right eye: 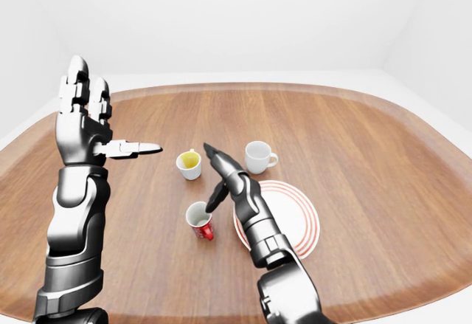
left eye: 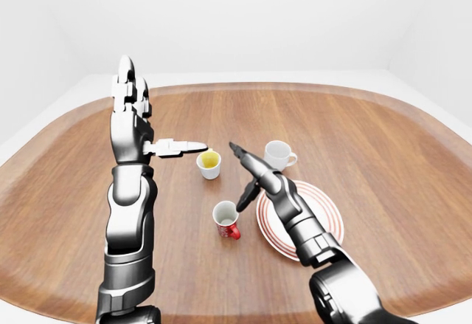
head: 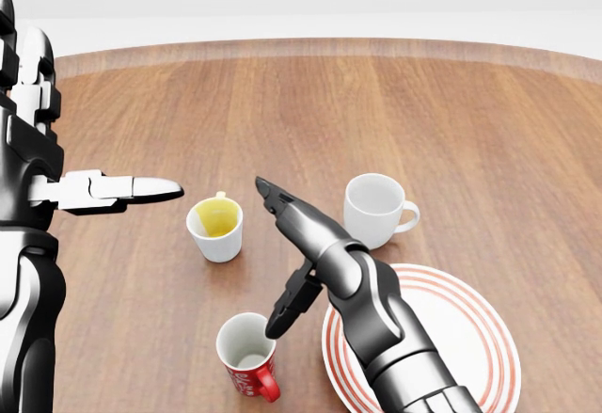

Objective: Pick up the red mug and put it on the plate

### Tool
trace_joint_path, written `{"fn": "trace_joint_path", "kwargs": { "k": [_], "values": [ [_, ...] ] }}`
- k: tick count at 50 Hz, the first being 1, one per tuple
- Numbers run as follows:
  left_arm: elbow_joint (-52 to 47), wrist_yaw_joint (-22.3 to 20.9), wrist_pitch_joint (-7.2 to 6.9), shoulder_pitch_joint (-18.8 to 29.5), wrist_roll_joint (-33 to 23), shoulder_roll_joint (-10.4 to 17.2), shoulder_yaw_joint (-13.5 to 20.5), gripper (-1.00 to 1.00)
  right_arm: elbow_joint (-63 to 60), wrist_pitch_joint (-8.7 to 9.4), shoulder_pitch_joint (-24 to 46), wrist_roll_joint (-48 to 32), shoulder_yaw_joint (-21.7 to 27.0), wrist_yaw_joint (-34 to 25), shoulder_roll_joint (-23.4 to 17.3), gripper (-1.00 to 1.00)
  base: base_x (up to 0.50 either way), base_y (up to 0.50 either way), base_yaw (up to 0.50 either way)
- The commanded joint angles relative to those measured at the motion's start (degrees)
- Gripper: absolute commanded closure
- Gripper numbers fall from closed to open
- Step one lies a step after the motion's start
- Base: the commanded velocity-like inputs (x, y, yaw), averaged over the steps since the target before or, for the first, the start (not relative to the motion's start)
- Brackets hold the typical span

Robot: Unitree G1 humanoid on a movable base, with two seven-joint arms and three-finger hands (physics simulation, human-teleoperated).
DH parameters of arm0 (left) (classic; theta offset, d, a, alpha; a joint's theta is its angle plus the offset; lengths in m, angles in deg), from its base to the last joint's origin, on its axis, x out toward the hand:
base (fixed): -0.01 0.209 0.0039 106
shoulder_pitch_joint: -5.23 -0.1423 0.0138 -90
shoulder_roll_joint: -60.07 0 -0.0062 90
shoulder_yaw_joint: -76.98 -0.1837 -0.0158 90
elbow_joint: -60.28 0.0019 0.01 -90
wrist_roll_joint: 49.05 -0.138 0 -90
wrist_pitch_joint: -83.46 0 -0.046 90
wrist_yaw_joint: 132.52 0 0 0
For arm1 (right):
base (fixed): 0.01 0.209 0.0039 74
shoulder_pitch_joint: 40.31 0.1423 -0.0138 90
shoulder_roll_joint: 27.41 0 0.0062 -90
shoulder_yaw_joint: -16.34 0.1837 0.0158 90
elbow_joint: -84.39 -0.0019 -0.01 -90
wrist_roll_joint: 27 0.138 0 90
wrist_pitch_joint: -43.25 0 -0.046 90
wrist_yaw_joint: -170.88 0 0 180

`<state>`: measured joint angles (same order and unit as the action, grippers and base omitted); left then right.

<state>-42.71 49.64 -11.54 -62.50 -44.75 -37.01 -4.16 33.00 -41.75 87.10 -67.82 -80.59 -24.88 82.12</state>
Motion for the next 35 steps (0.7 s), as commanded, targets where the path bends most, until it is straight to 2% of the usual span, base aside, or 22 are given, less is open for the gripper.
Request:
{"fn": "trace_joint_path", "kwargs": {
  "k": [1,10,35],
  "values": [
    [0.1,0.0,0.00,-0.2,0.2,0.0,0.0,-1.00,6.9,0.00,2.3,-0.4,-0.5,2.2,1.4,-1.00,0.00,0.00,0.00],
    [0.4,0.0,0.00,-0.5,0.3,0.0,0.1,-1.00,15.3,0.00,4.4,-0.7,-0.6,5.0,2.5,-1.00,0.00,0.00,0.00],
    [1.1,0.0,0.00,-0.3,0.6,0.2,0.3,-1.00,22.5,0.00,5.5,-3.1,-1.9,6.9,5.9,-1.00,0.00,0.00,0.00]
  ]
}}
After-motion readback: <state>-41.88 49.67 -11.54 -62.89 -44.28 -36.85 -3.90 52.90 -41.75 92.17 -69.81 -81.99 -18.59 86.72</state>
